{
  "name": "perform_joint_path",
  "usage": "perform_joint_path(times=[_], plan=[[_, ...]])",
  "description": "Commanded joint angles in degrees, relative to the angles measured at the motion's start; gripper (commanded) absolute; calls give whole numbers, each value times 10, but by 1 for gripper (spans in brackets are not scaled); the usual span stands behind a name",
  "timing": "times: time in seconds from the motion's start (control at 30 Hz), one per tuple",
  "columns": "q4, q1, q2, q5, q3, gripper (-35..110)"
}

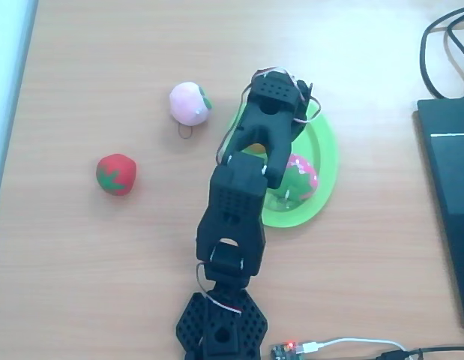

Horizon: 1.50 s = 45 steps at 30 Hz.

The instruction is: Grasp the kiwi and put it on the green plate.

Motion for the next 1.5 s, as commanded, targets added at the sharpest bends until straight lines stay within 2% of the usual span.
perform_joint_path(times=[0.0, 0.57, 1.0, 1.2, 1.33, 1.47], plan=[[3, 5, 32, 1, -9, 35], [38, 6, 54, -11, -4, 46], [94, -11, 140, 31, -10, 43], [140, -54, 207, 122, -4, 24], [162, -83, 247, 135, 4, -3], [163, -109, 288, 171, 24, -5]])
